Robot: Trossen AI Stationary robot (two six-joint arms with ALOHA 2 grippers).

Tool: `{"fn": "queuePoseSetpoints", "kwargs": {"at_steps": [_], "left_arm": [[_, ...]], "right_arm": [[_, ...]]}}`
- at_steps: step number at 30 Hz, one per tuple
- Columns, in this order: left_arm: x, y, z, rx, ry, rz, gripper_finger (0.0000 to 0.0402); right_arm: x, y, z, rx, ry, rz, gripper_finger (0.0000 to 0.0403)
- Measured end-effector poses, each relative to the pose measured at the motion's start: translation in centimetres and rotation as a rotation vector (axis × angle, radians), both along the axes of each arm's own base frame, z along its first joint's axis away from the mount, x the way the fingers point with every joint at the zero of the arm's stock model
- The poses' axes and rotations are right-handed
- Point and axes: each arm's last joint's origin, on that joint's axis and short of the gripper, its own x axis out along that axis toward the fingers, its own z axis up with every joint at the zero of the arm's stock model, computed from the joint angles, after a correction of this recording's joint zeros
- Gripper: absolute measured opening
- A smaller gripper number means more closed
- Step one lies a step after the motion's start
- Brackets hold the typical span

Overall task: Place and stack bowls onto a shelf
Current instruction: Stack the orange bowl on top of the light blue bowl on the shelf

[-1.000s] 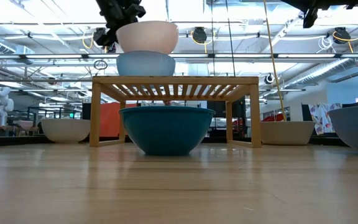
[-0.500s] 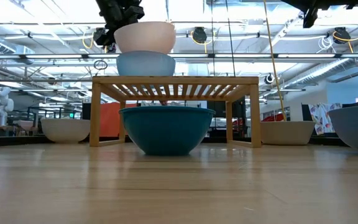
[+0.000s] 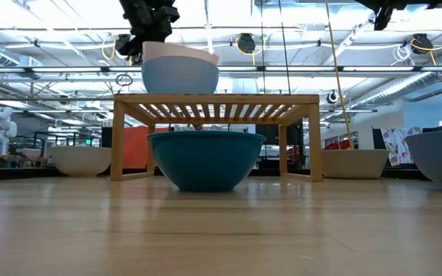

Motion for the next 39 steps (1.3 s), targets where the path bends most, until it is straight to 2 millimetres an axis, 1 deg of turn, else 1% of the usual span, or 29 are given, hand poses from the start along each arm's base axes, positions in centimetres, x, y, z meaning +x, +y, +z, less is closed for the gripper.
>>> {"fn": "queuePoseSetpoints", "kwargs": {"at_steps": [9,13,15,20,24,27,31,39], "left_arm": [[-0.1,-0.2,1.3,-0.022,-0.075,-0.003,0.0083],[-0.4,-0.4,1.0,-0.051,-0.027,-0.006,0.0083],[-0.6,-0.5,0.8,-0.030,0.007,-0.016,0.0083],[-0.8,-0.6,0.7,-0.047,0.039,0.027,0.0083],[-0.3,-0.8,0.7,-0.030,0.027,0.019,0.0083],[0.4,-1.5,0.8,0.012,0.030,-0.022,0.0083],[0.9,-2.2,0.7,0.115,0.118,-0.035,0.0083],[1.1,-2.5,0.7,0.122,0.126,-0.037,0.0083]], "right_arm": [[0.0,0.0,0.0,0.000,0.000,0.000,0.0000],[0.0,0.0,0.0,-0.002,0.001,0.000,0.0000],[0.0,0.0,0.0,-0.003,0.001,-0.001,0.0000],[0.0,0.0,0.0,-0.003,0.001,-0.001,0.0000],[0.0,0.0,0.0,-0.003,0.001,-0.001,0.0000],[0.0,0.0,0.0,-0.003,0.000,-0.001,0.0000],[0.0,0.0,0.0,-0.003,-0.001,-0.001,0.0000],[-0.1,0.0,0.4,-0.002,-0.043,-0.003,0.0000]]}}
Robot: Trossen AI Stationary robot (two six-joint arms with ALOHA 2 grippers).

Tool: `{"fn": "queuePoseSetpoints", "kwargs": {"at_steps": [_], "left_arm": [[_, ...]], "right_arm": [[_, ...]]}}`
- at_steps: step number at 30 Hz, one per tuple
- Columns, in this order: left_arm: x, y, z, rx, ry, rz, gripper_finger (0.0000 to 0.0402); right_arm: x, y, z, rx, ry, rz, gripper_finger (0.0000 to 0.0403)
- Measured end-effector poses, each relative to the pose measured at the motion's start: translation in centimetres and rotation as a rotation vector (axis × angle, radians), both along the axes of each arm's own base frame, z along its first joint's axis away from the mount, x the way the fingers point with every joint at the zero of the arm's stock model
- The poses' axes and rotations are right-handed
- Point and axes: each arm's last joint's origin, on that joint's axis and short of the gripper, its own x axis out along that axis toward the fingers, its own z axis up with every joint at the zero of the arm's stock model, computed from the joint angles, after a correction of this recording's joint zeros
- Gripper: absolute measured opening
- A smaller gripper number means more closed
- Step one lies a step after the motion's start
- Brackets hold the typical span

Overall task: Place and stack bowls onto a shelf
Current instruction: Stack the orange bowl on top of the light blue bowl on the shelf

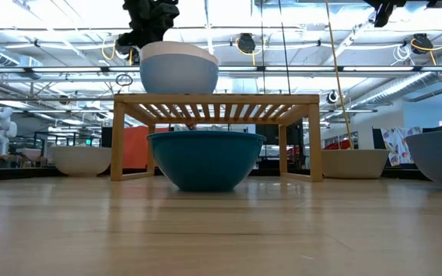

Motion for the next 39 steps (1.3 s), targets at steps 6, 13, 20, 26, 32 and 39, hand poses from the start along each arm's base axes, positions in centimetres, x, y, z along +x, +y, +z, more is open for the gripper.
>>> {"fn": "queuePoseSetpoints", "kwargs": {"at_steps": [6,13,20,26,32,39], "left_arm": [[0.5,-1.6,1.4,-0.031,-0.070,-0.098,0.0083],[1.2,-6.5,1.4,-0.054,0.083,-0.294,0.0083],[3.0,-11.6,1.1,-0.049,0.096,-0.483,0.0083],[3.6,-13.4,0.6,-0.027,0.108,-0.477,0.0083],[4.6,-13.6,-2.3,-0.053,0.169,-0.474,0.0083],[5.9,-13.4,-5.4,-0.027,0.167,-0.533,0.0083]], "right_arm": [[0.0,0.0,0.0,-0.017,0.006,-0.004,0.0000],[0.0,0.0,0.0,-0.034,0.011,-0.008,0.0000],[0.0,0.0,0.0,-0.040,0.013,-0.009,0.0000],[0.0,0.0,0.0,-0.039,0.012,-0.009,0.0000],[0.0,0.0,0.1,-0.039,0.007,-0.009,0.0000],[0.0,0.0,0.1,-0.038,0.005,-0.009,0.0000]]}}
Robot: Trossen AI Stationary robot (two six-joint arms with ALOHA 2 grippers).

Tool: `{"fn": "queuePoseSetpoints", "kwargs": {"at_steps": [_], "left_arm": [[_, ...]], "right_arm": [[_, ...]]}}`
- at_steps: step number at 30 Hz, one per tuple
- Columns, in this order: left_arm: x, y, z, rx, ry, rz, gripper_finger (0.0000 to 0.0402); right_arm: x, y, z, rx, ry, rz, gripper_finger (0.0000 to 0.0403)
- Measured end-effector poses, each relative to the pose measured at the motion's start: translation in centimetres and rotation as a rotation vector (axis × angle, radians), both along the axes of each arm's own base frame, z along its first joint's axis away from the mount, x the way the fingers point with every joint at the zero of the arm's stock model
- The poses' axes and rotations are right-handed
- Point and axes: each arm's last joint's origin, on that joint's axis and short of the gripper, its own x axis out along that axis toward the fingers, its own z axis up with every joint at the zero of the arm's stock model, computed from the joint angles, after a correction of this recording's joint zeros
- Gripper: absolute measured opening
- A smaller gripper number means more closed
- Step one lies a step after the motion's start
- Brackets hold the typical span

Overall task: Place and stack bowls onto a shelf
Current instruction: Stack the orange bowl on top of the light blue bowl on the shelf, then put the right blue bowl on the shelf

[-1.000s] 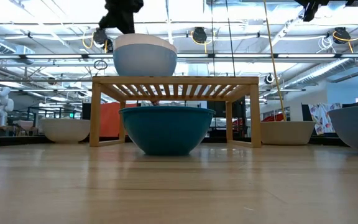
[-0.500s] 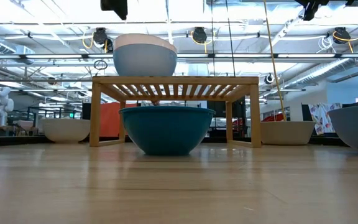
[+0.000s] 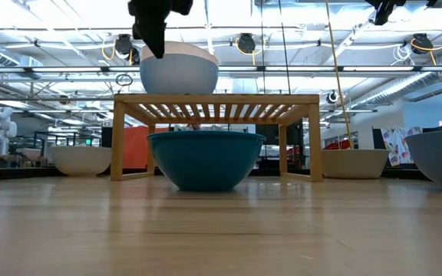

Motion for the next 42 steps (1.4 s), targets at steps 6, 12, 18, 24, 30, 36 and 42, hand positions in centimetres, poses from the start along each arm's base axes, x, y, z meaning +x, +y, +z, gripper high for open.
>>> {"fn": "queuePoseSetpoints", "kwargs": {"at_steps": [6,12,18,24,30,36,42], "left_arm": [[0.2,0.8,-0.8,0.016,-0.006,0.005,0.0083],[0.2,2.3,-0.7,0.059,-0.021,0.046,0.0083],[-0.1,3.3,-0.7,0.067,-0.021,0.060,0.0083],[-1.1,1.9,0.8,0.047,-0.081,0.032,0.0083],[-4.2,-0.5,4.3,0.059,-0.223,0.048,0.0083],[-7.9,-3.3,7.0,0.151,-0.330,0.045,0.0083],[-11.6,-5.3,8.8,0.218,-0.413,0.064,0.0083]], "right_arm": [[0.0,0.0,0.0,0.000,0.000,0.000,0.0000],[0.0,0.0,0.0,0.001,0.000,0.000,0.0000],[0.0,0.0,0.0,0.001,0.000,0.001,0.0000],[0.0,0.0,0.0,0.001,0.002,-0.001,0.0000],[0.0,-0.1,-0.2,-0.004,0.040,-0.026,0.0000],[-1.1,-0.5,1.9,0.001,0.203,-0.103,0.0000],[-3.4,-0.9,5.8,0.046,0.322,-0.110,0.0000]]}}
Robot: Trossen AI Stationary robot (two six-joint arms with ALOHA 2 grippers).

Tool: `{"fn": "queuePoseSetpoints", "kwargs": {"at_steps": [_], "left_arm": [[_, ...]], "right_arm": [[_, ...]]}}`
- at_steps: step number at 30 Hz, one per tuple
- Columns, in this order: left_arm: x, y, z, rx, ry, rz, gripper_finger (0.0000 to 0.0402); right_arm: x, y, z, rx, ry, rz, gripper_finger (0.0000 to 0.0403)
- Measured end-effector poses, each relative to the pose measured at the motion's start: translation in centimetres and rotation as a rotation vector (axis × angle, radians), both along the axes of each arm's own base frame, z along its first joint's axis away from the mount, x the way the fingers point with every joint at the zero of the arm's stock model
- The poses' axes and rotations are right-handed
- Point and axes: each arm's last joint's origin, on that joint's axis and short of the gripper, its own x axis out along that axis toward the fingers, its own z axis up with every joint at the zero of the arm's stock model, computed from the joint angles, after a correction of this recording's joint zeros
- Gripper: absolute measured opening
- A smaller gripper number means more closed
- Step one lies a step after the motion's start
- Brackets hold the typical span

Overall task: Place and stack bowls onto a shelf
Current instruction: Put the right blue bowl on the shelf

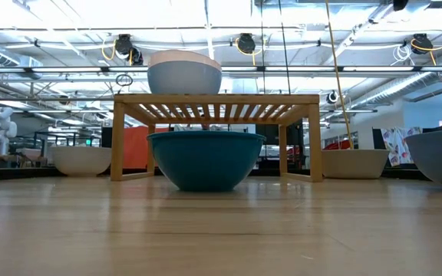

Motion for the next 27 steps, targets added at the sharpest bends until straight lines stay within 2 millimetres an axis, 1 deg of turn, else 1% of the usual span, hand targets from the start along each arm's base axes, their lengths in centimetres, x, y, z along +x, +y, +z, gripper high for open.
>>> {"fn": "queuePoseSetpoints", "kwargs": {"at_steps": [5,7,10,15,21,25,27], "left_arm": [[-2.6,-0.7,0.3,0.042,0.003,0.097,0.0083],[-3.3,-1.0,0.2,0.055,0.019,0.116,0.0083],[-3.8,-1.3,-0.1,0.054,0.055,0.132,0.0083],[-4.1,-1.9,-0.2,0.051,0.053,0.147,0.0083],[-4.3,-2.4,-0.2,0.043,0.035,0.144,0.0083],[-4.3,-2.7,-0.2,0.040,0.032,0.132,0.0083],[-4.4,-2.8,-0.2,0.041,0.032,0.124,0.0083]], "right_arm": [[-1.1,-0.2,2.1,0.016,0.132,-0.017,0.0000],[-1.4,-0.2,2.8,0.050,0.180,0.001,0.0000],[-1.5,-0.1,3.1,0.141,0.277,0.020,0.0000],[-0.8,0.5,2.4,0.370,0.483,0.073,0.0000],[0.1,1.4,0.7,0.663,0.736,0.082,0.0000],[0.8,1.8,0.0,0.790,0.857,0.053,0.0000],[1.4,2.1,-0.1,0.831,0.896,0.082,0.0000]]}}
